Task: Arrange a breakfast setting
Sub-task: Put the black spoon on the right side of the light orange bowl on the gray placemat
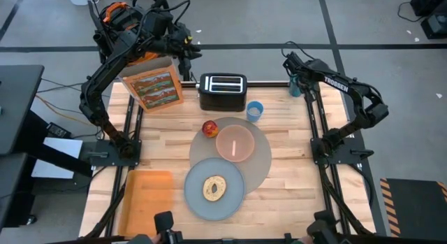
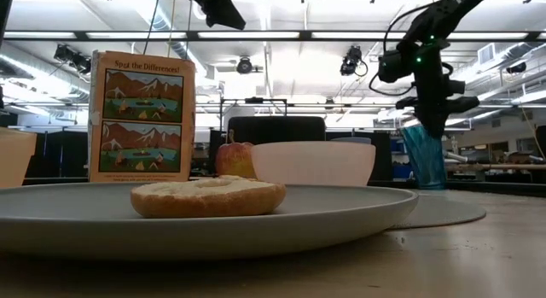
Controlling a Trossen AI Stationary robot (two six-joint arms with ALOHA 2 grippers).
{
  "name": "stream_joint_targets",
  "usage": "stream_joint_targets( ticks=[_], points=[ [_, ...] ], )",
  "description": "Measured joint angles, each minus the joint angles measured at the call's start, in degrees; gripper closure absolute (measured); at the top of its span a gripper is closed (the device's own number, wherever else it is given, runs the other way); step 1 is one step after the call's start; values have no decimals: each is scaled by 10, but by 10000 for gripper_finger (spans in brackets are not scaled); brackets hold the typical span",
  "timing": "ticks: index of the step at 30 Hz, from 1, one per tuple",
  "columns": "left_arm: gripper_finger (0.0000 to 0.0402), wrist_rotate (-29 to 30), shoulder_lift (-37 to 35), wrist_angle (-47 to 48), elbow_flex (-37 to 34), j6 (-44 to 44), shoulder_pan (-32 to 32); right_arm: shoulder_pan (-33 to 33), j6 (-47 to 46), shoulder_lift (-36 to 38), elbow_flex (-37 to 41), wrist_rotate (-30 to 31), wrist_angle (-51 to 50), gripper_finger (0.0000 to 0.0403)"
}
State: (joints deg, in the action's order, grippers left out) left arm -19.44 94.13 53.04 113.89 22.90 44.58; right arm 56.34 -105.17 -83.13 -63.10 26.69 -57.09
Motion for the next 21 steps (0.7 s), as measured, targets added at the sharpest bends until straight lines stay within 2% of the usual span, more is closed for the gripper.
stream_joint_targets(
  ticks=[2,8,15,21],
  points=[
    [298,0,0,3,0,-3,0,-6,2,1,1,-6,-13,383],
    [298,0,0,9,0,-8,0,-18,0,29,-23,-21,-10,376],
    [298,0,0,9,0,-11,0,-31,75,42,-57,-95,0,387],
    [298,0,0,26,0,-13,0,-22,151,36,-53,-190,-7,381]
  ],
)
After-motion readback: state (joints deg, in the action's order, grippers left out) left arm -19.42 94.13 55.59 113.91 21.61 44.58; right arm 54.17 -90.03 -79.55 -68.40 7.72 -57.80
